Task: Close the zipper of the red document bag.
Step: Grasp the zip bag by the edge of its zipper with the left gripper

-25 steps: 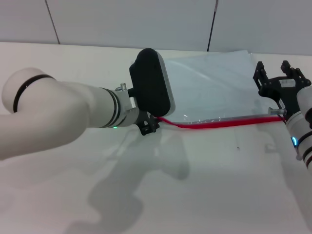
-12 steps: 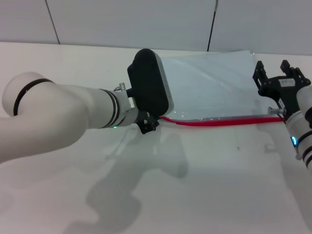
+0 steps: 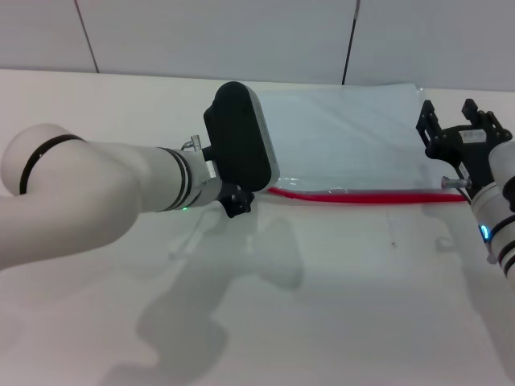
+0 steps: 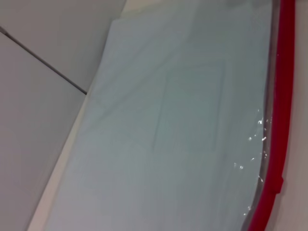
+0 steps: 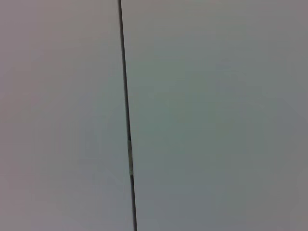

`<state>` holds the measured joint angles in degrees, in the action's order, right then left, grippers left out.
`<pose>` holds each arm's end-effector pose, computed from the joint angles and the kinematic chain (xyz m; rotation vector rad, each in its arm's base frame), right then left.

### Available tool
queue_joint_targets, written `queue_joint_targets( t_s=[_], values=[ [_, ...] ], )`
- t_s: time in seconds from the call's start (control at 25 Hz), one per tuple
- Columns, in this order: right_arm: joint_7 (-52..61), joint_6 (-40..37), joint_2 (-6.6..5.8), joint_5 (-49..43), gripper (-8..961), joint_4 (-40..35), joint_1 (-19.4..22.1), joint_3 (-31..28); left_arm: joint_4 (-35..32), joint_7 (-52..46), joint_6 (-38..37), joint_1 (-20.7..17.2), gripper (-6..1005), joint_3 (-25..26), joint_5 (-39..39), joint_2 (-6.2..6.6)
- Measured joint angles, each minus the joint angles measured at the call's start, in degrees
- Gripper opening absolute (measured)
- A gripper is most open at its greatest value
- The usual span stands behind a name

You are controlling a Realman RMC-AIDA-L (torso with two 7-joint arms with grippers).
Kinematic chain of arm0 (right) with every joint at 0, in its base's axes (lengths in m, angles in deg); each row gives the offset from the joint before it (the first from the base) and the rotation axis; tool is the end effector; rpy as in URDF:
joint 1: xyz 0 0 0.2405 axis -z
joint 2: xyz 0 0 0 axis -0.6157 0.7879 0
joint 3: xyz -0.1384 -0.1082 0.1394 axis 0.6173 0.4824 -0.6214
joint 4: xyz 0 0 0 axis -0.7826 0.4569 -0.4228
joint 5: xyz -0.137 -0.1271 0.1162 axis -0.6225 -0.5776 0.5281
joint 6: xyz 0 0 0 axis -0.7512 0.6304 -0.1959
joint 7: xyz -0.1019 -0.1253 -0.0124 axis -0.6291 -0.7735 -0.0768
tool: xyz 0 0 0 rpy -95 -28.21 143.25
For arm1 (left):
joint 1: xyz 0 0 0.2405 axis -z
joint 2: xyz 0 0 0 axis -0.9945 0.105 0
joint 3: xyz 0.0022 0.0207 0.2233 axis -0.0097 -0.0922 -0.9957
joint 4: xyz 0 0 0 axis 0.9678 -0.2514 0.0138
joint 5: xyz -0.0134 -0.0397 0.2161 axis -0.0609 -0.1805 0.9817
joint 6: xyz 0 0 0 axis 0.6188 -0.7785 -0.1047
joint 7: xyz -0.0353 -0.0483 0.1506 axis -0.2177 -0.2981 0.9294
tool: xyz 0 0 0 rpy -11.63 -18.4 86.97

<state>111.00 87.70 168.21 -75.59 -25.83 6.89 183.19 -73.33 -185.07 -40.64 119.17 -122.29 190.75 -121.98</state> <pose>0.2360 0.3742 -0.0662 -1.6590 0.6797 0.6059 -0.1671 0.3983 -0.0992 -2.4298 0.0786 0.3820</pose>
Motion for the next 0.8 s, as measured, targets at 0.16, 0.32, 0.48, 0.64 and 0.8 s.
queue_joint_targets(
  t_s=[0.16, 0.32, 0.48, 0.64, 0.8],
  values=[
    [0.0, 0.0, 0.00, 0.0, 632, -0.1, 0.0, 0.1, 0.5, 0.0, 1.6, 0.0, 181, -0.1, 0.1, -0.02],
    [0.0, 0.0, 0.00, 0.0, 632, -0.1, 0.0, 0.1, 0.7, -0.5, 3.5, -0.2, 164, 0.0, 0.1, -0.10],
    [0.0, -0.1, -0.10, 0.3, 632, -0.9, 0.0, -0.6, 0.1, -2.0, 4.1, -0.6, 146, 0.2, 0.1, -0.11],
    [-0.2, -3.7, -0.62, 2.0, 632, -2.9, 0.2, -4.0, -2.1, -4.0, 4.2, -1.8, 120, 1.0, 0.1, 0.11],
    [-0.7, -12.4, -2.21, 1.0, 631, -5.5, 0.0, -9.0, -6.2, -4.7, 3.7, -4.2, 82, 2.3, 0.6, 0.22]
  ],
)
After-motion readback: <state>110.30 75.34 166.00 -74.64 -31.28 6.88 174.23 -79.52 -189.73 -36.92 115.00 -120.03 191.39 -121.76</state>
